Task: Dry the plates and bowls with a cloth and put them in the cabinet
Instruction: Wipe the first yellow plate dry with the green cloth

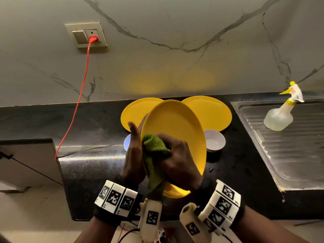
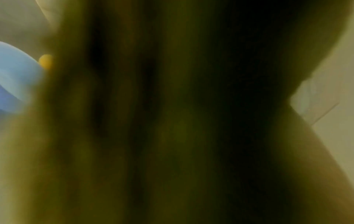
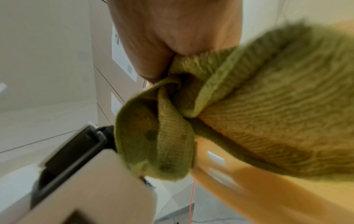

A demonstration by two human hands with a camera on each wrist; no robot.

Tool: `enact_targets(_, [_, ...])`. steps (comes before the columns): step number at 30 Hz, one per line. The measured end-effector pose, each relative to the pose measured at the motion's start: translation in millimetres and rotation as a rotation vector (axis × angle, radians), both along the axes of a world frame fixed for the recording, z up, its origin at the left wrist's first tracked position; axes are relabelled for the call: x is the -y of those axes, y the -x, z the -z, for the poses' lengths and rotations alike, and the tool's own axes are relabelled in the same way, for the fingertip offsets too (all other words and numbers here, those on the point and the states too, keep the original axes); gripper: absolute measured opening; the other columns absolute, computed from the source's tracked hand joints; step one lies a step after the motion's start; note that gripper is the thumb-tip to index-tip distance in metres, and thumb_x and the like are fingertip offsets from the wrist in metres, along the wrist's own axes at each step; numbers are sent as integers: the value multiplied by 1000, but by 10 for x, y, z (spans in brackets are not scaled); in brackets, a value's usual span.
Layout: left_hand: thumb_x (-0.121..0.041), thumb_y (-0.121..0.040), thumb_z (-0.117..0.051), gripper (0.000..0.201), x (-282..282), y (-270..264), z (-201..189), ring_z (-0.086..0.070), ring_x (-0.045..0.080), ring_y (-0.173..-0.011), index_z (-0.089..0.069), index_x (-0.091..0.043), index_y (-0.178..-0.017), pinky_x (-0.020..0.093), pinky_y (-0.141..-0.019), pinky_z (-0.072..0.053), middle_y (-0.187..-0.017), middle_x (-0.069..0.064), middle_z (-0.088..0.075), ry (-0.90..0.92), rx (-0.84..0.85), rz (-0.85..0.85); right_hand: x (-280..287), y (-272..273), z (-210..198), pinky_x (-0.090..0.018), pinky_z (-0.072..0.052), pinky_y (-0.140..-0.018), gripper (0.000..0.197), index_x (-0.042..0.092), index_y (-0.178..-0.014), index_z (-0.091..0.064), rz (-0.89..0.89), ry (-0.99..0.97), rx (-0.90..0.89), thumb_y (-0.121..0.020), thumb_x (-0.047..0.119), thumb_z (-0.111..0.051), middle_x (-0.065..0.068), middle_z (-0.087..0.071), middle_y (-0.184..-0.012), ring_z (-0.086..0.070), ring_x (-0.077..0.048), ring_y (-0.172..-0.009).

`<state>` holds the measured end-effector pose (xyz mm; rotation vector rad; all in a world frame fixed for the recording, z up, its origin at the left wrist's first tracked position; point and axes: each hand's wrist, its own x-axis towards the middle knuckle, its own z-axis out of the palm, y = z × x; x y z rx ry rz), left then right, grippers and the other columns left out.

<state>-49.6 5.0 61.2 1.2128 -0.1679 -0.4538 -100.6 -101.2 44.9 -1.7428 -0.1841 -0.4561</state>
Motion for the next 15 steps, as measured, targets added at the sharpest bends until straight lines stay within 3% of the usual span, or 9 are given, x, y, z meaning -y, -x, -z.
enact_targets(2, [-71, -77, -24, 73, -15, -3, 8, -70, 32, -103, -79, -29, -98, 51, -94, -52, -100, 12, -76, -10, -8, 3, -6, 17, -1, -32, -57, -78, 26, 11, -110, -72, -8, -18, 4, -84, 8, -70, 2, -75, -100, -70, -11, -92])
enact_targets(6, [-62, -83, -23, 72, 25, -5, 21, -70, 22, -104, -55, -18, -131, 35, -85, -58, -106, 5, -75, 9, 55, 16, 76, -133, -66, -12, -50, -75, 27, 13, -112, -69, 107, -2, 21, -86, 10, -73, 2, -73, -100, -67, -3, -91])
enact_targets(8, [-60, -83, -24, 74, 58, -2, 14, -70, 20, -105, -48, -15, -137, 28, -80, -58, -108, 3, -74, 16, 107, 18, 120, -186, -104, -8, -47, -75, 27, 13, -114, -68, 158, 12, 26, -88, 14, -73, 2, -72, -102, -66, -2, -92])
enact_targets(10, [-58, -86, -24, 68, 53, -17, -8, -73, 18, -95, -51, -13, -129, 27, -74, -59, -98, 2, -76, 21, 123, 16, 119, -160, -103, -10, -49, -76, 26, 13, -114, -67, 147, 17, 40, -88, 14, -72, 2, -72, -102, -66, -2, -92])
enact_targets(12, [-56, -95, -20, 55, 34, -51, -22, -74, 18, -88, -54, -21, -121, 29, -68, -59, -95, 4, -76, -3, 130, -25, 70, -68, -68, -19, -54, -77, 27, 12, -113, -68, 60, 7, 44, -87, 14, -70, 2, -73, -101, -68, -4, -91])
enact_targets(13, [-57, -97, -18, 53, 19, -72, -18, -74, 19, -89, -52, -26, -124, 29, -67, -59, -99, 4, -76, -20, 130, -44, 34, -13, -44, -24, -56, -77, 28, 12, -113, -69, 17, 7, 47, -86, 16, -67, 2, -74, -101, -69, -6, -91])
enact_targets(15, [-62, -90, -20, 59, 2, -88, -23, -74, 16, -92, -47, -34, -135, 29, -67, -60, -105, -3, -74, -48, 143, -35, -22, 57, 3, -24, -55, -77, 32, 11, -112, -70, -20, 11, 73, -83, 20, -64, 1, -75, -101, -69, -6, -92])
